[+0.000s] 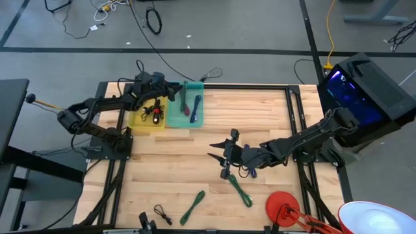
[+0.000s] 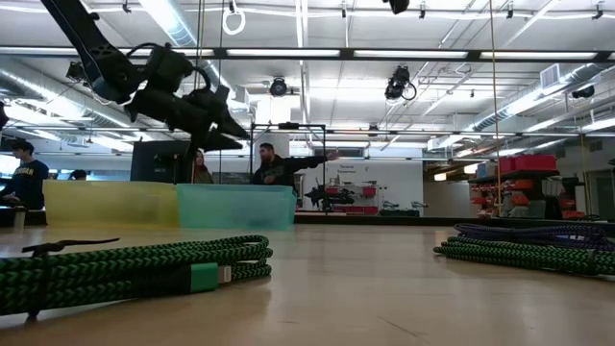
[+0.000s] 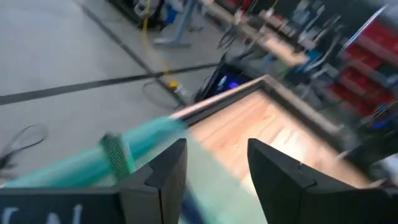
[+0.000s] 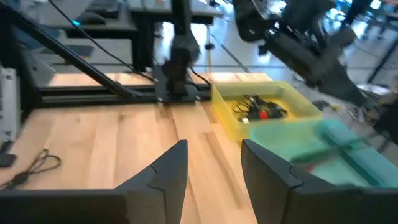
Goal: Pick & Place USB Port
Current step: Put the purple charger cable into the green bin
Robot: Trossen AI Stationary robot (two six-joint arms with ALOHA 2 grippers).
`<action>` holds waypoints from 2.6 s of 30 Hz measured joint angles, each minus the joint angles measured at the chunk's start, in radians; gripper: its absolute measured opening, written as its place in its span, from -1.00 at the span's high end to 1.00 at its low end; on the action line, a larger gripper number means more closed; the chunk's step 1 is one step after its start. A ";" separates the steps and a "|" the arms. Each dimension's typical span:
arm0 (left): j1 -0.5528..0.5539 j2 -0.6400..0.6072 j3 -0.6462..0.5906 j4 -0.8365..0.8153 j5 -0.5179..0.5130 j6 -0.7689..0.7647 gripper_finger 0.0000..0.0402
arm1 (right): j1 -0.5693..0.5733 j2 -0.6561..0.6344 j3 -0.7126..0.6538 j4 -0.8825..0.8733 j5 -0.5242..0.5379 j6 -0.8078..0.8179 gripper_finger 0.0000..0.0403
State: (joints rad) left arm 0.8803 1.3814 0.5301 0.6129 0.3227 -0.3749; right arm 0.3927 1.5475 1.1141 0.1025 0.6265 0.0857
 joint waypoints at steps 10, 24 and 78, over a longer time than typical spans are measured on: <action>-0.014 -0.096 0.000 0.021 0.439 -0.142 0.12 | -0.033 0.000 0.000 -0.491 0.091 0.458 0.25; -0.401 -0.186 0.000 -0.136 0.429 -0.111 0.12 | 0.014 0.019 -0.095 -0.872 -0.160 1.052 0.25; -0.839 -0.186 0.000 0.001 -0.091 0.040 0.12 | 0.011 -0.044 -0.284 -0.305 -0.136 0.781 0.95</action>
State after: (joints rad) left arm 0.0409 1.1957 0.5297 0.6137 0.2315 -0.3348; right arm 0.4036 1.5036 0.8302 -0.2023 0.4908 0.8671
